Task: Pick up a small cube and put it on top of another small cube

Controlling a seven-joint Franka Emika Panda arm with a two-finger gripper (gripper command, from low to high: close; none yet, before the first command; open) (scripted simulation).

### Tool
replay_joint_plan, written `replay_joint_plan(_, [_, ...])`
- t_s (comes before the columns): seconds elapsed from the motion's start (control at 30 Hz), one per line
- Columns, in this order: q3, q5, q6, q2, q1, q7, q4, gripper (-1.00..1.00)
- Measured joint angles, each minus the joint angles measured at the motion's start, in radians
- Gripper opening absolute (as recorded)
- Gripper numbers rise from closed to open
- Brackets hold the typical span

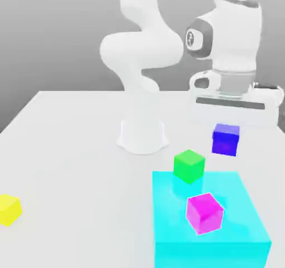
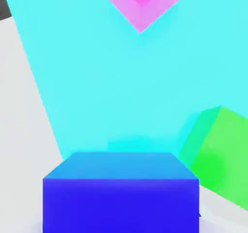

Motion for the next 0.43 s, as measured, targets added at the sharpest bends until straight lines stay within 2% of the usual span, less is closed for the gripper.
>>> replay_joint_plan(0.1, [-0.078, -0.019, -0.118, -0.081, -0.021, -0.106, -0.006, -1.00])
replay_joint_plan(0.13, [-0.083, -0.028, -0.116, -0.073, -0.028, -0.122, -0.015, -1.00])
replay_joint_plan(0.3, [-0.066, -0.028, 0.059, 0.060, -0.042, -0.136, -0.071, -1.00])
replay_joint_plan(0.33, [-0.062, -0.027, 0.087, 0.080, -0.043, -0.136, -0.079, 1.00])
replay_joint_plan(0.43, [-0.062, -0.027, 0.087, 0.080, -0.043, -0.136, -0.079, 1.00])
